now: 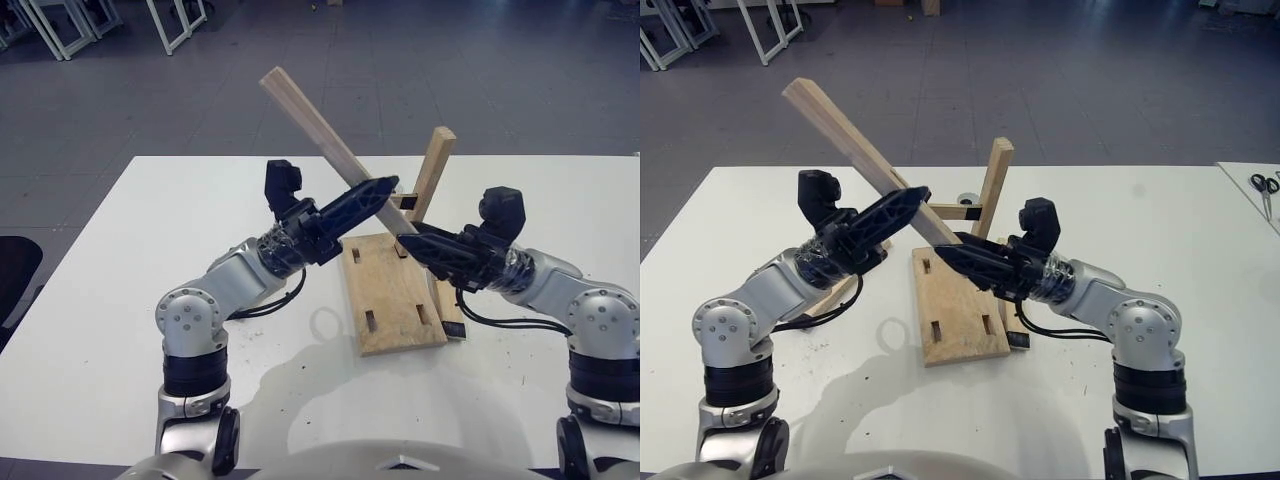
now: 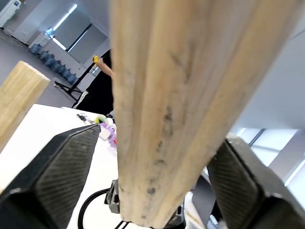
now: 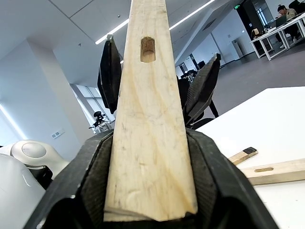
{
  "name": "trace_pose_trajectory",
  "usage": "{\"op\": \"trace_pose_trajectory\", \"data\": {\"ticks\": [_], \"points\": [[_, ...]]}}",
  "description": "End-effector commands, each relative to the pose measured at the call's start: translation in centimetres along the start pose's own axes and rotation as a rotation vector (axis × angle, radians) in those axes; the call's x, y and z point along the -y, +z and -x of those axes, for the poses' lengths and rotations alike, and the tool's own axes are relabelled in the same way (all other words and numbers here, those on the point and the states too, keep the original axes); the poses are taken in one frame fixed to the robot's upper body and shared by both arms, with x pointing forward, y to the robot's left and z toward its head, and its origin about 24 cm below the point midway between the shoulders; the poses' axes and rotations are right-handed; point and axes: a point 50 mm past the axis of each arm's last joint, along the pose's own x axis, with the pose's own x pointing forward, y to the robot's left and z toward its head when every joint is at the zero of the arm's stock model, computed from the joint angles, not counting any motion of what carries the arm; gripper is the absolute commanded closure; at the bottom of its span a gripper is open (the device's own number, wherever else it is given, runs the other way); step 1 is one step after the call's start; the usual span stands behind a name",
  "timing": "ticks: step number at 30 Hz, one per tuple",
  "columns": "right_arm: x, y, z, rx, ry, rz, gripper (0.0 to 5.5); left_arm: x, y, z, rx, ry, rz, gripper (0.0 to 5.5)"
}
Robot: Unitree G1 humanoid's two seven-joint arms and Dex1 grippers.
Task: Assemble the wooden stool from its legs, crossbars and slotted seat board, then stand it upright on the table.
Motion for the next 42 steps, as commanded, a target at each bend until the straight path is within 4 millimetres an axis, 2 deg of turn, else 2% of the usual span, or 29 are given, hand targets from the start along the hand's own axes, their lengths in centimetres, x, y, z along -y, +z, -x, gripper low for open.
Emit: {"op": "trace_pose_trajectory", "data": {"ticks": [1, 7, 12, 15, 17, 18, 21, 23, 26, 29, 31, 32, 35, 37, 42], "points": [[0.1, 0.2, -0.1, -0.030, 0.002, 0.012, 3.48, 0.4, 0.2, 0.2, -0.061, -0.020, -0.062, 2.38], [0.2, -0.2, 0.4, -0.054, -0.010, 0.011, 3.48, 0.6, 0.6, 0.5, -0.059, -0.048, -0.077, 3.36], [0.5, -0.3, 0.6, -0.063, -0.026, 0.013, 3.48, 0.0, 0.8, 1.3, -0.056, -0.026, -0.068, 3.37], [0.6, -0.4, 0.8, -0.082, -0.047, 0.021, 2.70, -0.6, 1.8, 1.8, -0.004, 0.013, -0.078, 3.40], [0.9, -0.8, 1.6, -0.126, -0.101, 0.044, 2.33, -1.2, 3.4, 2.7, 0.061, 0.062, -0.115, 3.40], [1.3, -1.2, 2.4, -0.179, -0.157, 0.072, 2.07, -1.5, 4.2, 3.4, 0.083, 0.095, -0.144, 3.40], [2.9, -2.4, 4.7, -0.385, -0.362, 0.209, 2.04, -2.8, 5.7, 5.4, 0.087, 0.222, -0.268, 3.40], [4.2, -2.9, 6.2, -0.566, -0.509, 0.360, 2.04, -4.5, 5.2, 6.4, 0.027, 0.308, -0.367, 3.40], [5.2, -3.9, 7.3, -0.766, -0.584, 0.513, 2.04, -6.3, 3.9, 6.5, -0.035, 0.341, -0.456, 3.40], [5.5, -5.3, 8.0, -0.941, -0.563, 0.606, 2.04, -7.5, 3.2, 6.3, -0.068, 0.342, -0.496, 3.41], [5.5, -6.4, 7.7, -1.013, -0.512, 0.641, 2.04, -8.2, 3.0, 6.2, -0.081, 0.346, -0.513, 3.41], [5.5, -6.7, 7.7, -1.095, -0.480, 0.714, 2.04, -8.7, 2.8, 6.2, -0.103, 0.349, -0.526, 3.41], [5.4, -6.9, 7.9, -1.318, -0.349, 0.924, 2.04, -9.8, 1.8, 5.8, -0.172, 0.323, -0.551, 3.41], [5.0, -6.9, 8.1, -1.400, -0.258, 0.980, 2.04, -10.2, 1.3, 5.4, -0.200, 0.293, -0.558, 3.41], [4.7, -6.8, 10.4, -1.544, -0.131, 1.035, 2.04, -10.2, 0.0, 4.2, -0.233, 0.193, -0.557, 3.41]]}}
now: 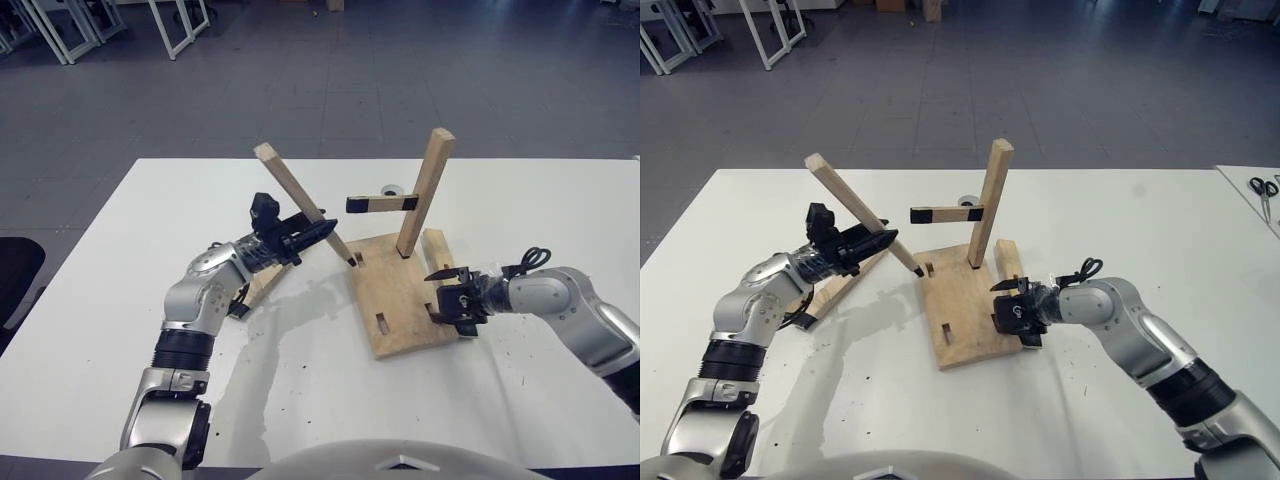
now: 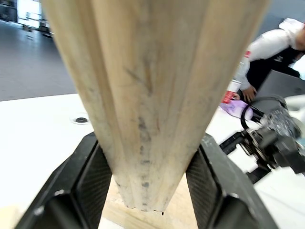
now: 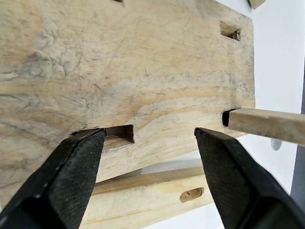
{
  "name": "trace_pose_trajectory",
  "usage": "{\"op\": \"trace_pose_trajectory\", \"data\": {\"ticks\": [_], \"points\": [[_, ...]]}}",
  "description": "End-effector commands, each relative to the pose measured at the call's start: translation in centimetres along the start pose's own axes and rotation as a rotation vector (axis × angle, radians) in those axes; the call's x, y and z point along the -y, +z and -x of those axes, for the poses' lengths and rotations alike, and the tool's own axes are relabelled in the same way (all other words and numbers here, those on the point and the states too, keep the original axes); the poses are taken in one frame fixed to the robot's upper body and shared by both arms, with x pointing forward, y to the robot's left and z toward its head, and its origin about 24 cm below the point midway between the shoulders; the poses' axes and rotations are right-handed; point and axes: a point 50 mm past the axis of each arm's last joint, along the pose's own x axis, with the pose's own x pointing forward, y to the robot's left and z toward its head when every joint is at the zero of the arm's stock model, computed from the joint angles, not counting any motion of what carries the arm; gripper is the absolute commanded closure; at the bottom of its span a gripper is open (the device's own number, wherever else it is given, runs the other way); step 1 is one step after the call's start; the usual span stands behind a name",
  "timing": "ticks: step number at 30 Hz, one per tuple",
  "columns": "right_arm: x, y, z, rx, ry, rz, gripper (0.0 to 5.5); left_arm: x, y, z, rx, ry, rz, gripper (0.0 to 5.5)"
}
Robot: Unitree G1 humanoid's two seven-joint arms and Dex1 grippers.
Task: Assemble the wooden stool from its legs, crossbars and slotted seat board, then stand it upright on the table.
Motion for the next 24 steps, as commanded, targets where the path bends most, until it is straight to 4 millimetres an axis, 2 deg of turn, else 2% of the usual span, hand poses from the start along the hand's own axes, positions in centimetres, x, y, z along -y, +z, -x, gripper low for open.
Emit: {"op": "trace_pose_trajectory", "data": {"ticks": [1, 6, 11, 16, 20, 24], "points": [[-3.8, -3.0, -0.3, -0.120, 0.207, 0.000, 2.04, 0.5, 0.5, -1.1, 0.025, -0.059, -0.035, 3.41], [-3.9, -3.0, -0.4, -0.110, 0.208, 0.030, 2.04, 0.3, -0.8, -2.2, 0.026, -0.046, 0.003, 3.41], [-3.8, -2.6, -0.8, -0.099, 0.193, 0.043, 2.04, -0.8, -2.5, -2.9, -0.047, -0.016, 0.021, 3.41], [-3.6, -2.4, -1.0, -0.092, 0.175, 0.041, 2.04, -2.4, -3.5, -2.4, -0.185, -0.020, -0.012, 3.44], [-3.5, -2.4, -1.0, -0.093, 0.153, 0.033, 2.04, -2.5, -3.6, -1.6, -0.286, -0.080, -0.040, 3.44], [-1.5, -1.7, -0.4, -0.052, 0.021, -0.018, 2.04, -2.4, -4.5, -1.6, -0.377, -0.060, -0.053, 3.45]]}}
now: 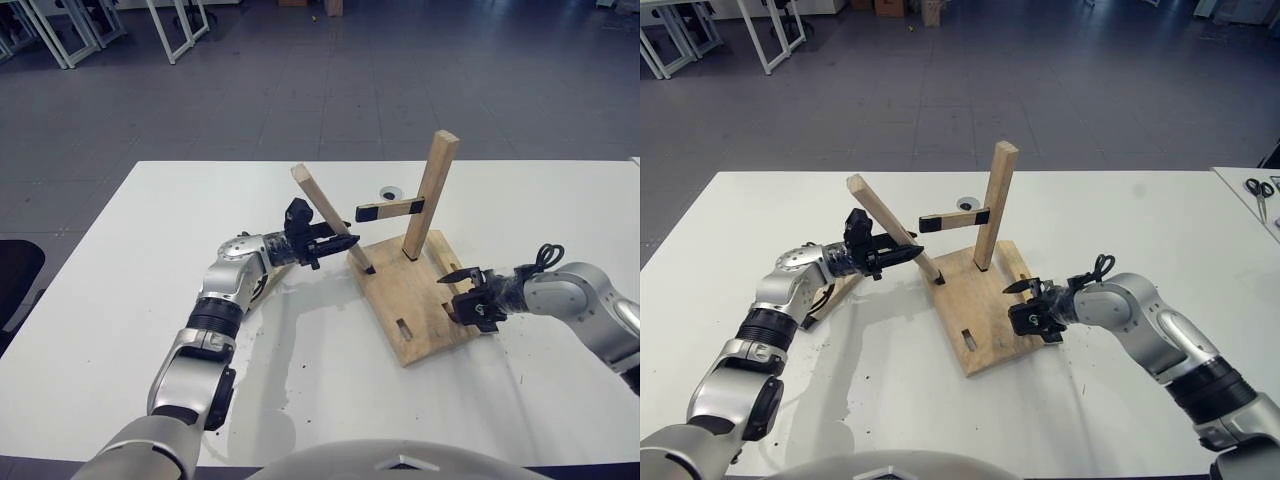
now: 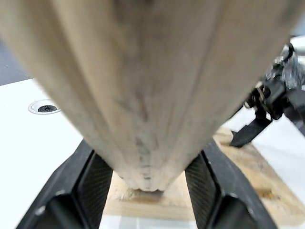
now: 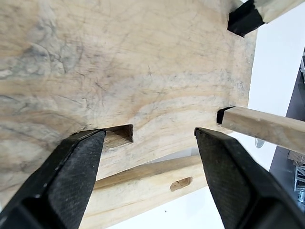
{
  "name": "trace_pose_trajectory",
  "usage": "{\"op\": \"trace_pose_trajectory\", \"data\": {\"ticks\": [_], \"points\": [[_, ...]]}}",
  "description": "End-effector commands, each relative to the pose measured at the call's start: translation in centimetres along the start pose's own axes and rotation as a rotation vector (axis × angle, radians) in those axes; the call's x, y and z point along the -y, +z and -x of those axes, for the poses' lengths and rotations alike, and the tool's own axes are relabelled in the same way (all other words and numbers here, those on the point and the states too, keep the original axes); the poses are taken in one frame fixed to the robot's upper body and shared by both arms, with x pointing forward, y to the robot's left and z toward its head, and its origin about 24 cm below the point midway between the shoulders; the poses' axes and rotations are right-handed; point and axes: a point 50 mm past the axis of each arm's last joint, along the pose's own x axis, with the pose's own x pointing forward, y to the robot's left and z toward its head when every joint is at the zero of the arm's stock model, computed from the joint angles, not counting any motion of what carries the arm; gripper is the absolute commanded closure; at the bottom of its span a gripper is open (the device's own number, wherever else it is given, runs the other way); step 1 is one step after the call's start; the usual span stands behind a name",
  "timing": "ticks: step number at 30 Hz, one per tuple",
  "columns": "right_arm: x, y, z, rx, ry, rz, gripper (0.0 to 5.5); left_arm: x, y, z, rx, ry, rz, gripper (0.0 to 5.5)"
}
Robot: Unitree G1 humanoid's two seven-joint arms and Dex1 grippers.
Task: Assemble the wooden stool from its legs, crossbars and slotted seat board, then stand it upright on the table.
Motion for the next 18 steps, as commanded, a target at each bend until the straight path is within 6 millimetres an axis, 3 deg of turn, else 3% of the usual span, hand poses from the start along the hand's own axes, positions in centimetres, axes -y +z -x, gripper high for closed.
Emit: {"op": "trace_pose_trajectory", "data": {"ticks": [1, 4, 9, 15, 18], "points": [[-0.6, -0.3, -0.4, -0.011, -0.010, -0.113, 2.04, 0.1, -3.5, 0.5, -0.195, 0.071, 0.085, 3.45], [1.8, -0.1, 1.5, 0.008, -0.158, -0.180, 2.04, 0.1, -4.4, 0.5, -0.263, 0.092, 0.119, 3.45], [7.1, 1.6, 4.7, 0.142, -0.476, -0.294, 2.04, 0.2, -3.8, -0.2, -0.356, 0.095, 0.127, 3.45], [10.8, 4.1, 4.9, 0.326, -0.702, -0.358, 2.04, 0.7, -2.2, -1.3, -0.439, 0.098, 0.109, 3.45], [12.5, 5.3, 4.4, 0.396, -0.770, -0.358, 2.04, 0.5, -2.4, -1.2, -0.460, 0.120, 0.116, 3.45]]}}
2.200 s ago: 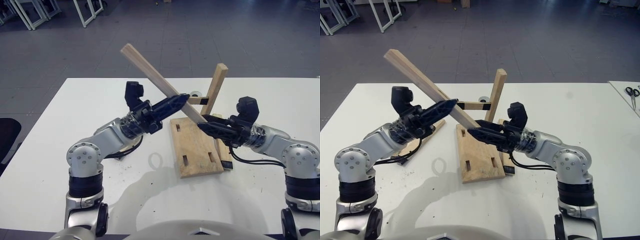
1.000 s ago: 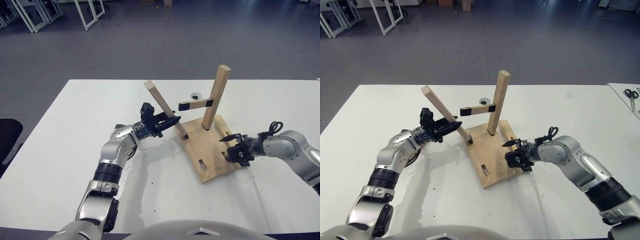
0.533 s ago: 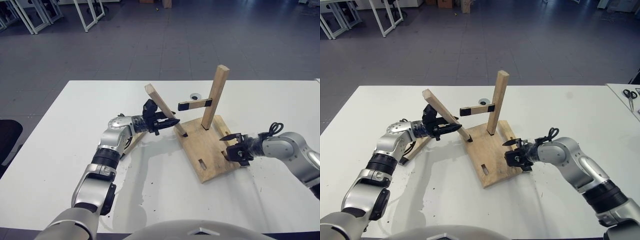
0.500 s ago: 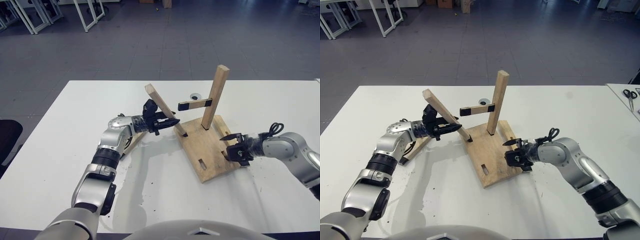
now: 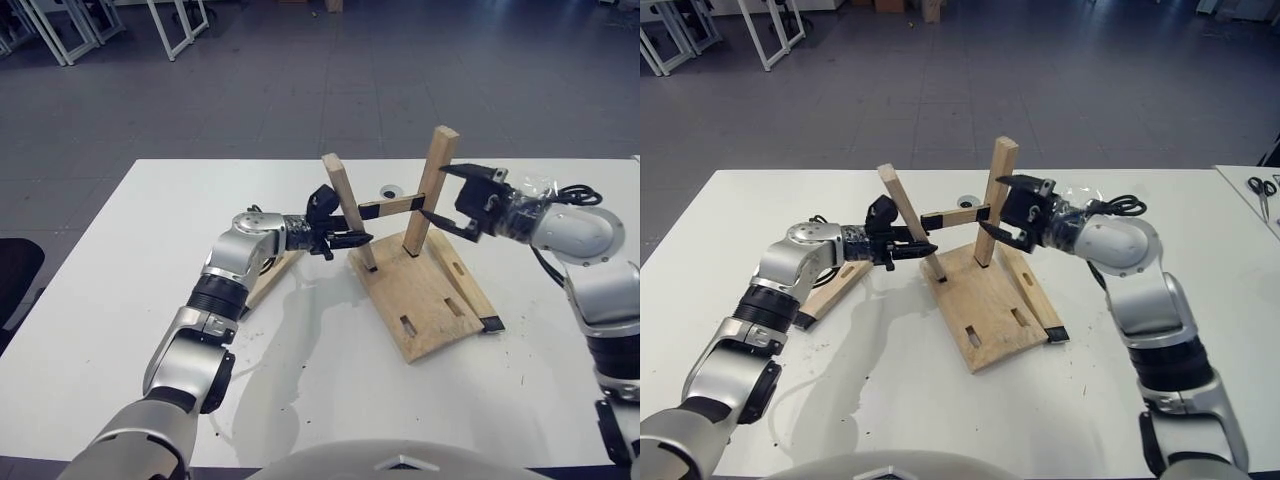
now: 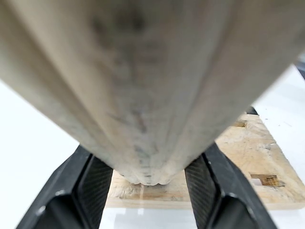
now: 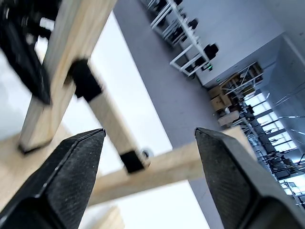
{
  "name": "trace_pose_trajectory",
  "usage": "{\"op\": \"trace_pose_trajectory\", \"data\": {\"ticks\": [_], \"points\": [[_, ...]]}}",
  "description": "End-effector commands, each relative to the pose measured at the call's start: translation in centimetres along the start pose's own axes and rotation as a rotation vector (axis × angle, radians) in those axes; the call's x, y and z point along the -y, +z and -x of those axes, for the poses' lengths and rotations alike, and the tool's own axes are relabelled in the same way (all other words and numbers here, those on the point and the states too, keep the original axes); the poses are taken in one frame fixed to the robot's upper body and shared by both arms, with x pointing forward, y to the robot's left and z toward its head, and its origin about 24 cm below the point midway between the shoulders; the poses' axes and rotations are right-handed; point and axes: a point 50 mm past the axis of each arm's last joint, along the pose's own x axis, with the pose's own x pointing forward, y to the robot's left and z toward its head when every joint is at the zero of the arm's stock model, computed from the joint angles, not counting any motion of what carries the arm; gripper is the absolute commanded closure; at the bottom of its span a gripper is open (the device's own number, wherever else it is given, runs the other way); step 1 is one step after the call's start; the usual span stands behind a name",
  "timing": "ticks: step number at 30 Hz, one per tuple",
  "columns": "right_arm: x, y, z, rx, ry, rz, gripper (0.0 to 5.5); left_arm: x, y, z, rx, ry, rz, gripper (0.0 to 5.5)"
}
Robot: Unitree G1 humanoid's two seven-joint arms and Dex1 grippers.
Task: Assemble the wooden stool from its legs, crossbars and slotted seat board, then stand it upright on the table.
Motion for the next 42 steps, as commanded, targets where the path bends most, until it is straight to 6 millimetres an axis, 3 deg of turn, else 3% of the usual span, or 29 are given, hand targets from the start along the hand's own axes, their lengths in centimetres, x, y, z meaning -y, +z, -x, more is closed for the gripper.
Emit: {"op": "trace_pose_trajectory", "data": {"ticks": [1, 6, 8, 11, 13, 16, 18, 19, 21, 23, 25, 26, 27, 30, 32, 34, 37, 39, 42], "points": [[0.9, 1.7, -2.2, 0.093, -0.061, -0.007, 2.04, -0.2, -5.4, 0.6, -0.238, 0.076, 0.128, 3.45], [1.7, 2.7, -6.3, 0.170, -0.178, 0.051, 2.04, -0.4, -6.0, 0.5, -0.244, 0.081, 0.160, 3.45], [0.9, 1.9, -7.7, 0.135, -0.151, 0.108, 2.04, -0.4, -5.9, 0.5, -0.241, 0.080, 0.157, 3.45], [-4.0, -2.8, -9.1, -0.061, 0.153, 0.175, 2.04, -0.2, -5.7, 0.5, -0.228, 0.074, 0.153, 3.45], [-6.9, -5.9, -8.3, -0.192, 0.349, 0.198, 2.04, 0.1, -5.2, 0.3, -0.205, 0.066, 0.146, 3.45], [-8.1, -7.6, -7.1, -0.256, 0.450, 0.207, 2.04, 0.4, -4.3, 0.1, -0.156, 0.065, 0.134, 3.45], [-7.1, -6.8, -7.5, -0.212, 0.359, 0.176, 2.04, 0.6, -4.3, 0.0, -0.157, 0.065, 0.124, 3.45], [-5.3, -5.2, -8.1, -0.131, 0.231, 0.137, 2.04, 0.7, -4.4, -0.1, -0.164, 0.064, 0.122, 3.45], [0.6, -0.1, -8.1, 0.083, -0.114, 0.129, 2.04, 0.8, -4.8, -0.3, -0.186, 0.063, 0.131, 3.45], [4.7, 3.6, -6.8, 0.211, -0.335, 0.177, 2.04, 0.8, -5.3, -0.2, -0.207, 0.068, 0.140, 3.45], [6.5, 5.8, -5.7, 0.266, -0.430, 0.244, 2.04, 0.8, -5.7, -0.1, -0.238, 0.076, 0.141, 3.45], [6.3, 5.8, -5.7, 0.258, -0.418, 0.262, 2.04, 0.8, -5.8, -0.1, -0.250, 0.078, 0.142, 3.45], [5.5, 5.1, -6.0, 0.229, -0.376, 0.263, 2.04, 0.8, -5.8, -0.2, -0.258, 0.076, 0.140, 3.45], [-0.8, -1.1, -7.2, 0.013, -0.072, 0.161, 2.04, 1.0, -5.7, -0.4, -0.293, 0.062, 0.141, 3.45], [-6.5, -5.6, -6.2, -0.154, 0.188, 0.087, 2.04, 1.1, -5.2, -0.6, -0.280, 0.056, 0.159, 3.45], [-9.0, -7.2, -5.1, -0.217, 0.278, 0.049, 2.04, 1.2, -5.0, -0.8, -0.257, 0.050, 0.187, 3.45], [-6.6, -6.0, -5.4, -0.183, 0.154, 0.045, 2.04, 1.4, -5.3, -0.6, -0.275, 0.039, 0.205, 3.45], [-3.6, -3.8, -5.7, -0.064, -0.037, -0.010, 2.04, 1.4, -5.6, -0.7, -0.286, 0.027, 0.250, 3.45], [0.5, -0.4, -4.4, 0.132, -0.303, -0.069, 2.04, 0.9, -6.0, -0.5, -0.287, 0.034, 0.295, 3.45]]}}
